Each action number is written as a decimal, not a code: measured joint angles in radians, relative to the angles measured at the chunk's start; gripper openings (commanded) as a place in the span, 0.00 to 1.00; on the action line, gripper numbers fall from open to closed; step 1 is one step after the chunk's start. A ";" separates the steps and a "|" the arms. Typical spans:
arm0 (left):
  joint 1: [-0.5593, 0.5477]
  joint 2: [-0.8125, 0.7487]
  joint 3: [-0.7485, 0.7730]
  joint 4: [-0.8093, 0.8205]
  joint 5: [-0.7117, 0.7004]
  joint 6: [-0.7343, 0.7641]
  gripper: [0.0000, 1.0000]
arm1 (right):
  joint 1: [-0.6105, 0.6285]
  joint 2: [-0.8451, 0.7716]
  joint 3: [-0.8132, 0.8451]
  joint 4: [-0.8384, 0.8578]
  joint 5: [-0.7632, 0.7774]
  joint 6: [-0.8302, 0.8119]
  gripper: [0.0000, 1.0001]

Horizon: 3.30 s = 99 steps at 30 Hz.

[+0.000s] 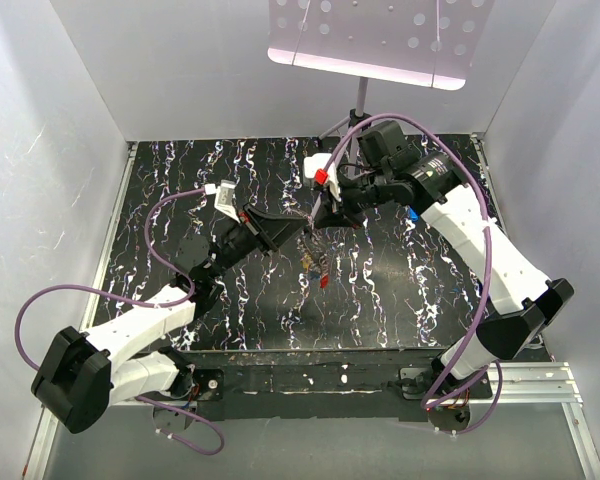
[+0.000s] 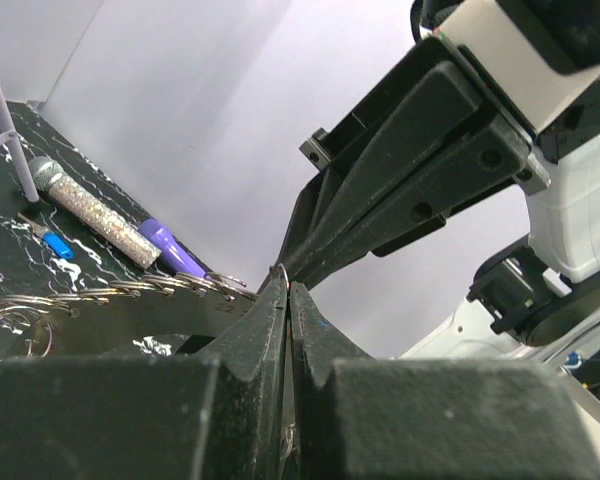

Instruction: Put the keys on the keyring

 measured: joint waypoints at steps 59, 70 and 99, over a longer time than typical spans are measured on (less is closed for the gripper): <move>0.005 0.076 -0.061 0.344 0.090 -0.005 0.00 | -0.108 0.045 -0.032 0.144 -0.384 0.498 0.15; 0.013 0.077 -0.061 0.338 0.089 -0.011 0.34 | -0.109 0.045 -0.032 0.136 -0.397 0.468 0.01; 0.081 0.146 0.507 -0.896 0.708 0.581 0.56 | -0.111 0.173 0.045 -0.308 -0.280 -0.248 0.01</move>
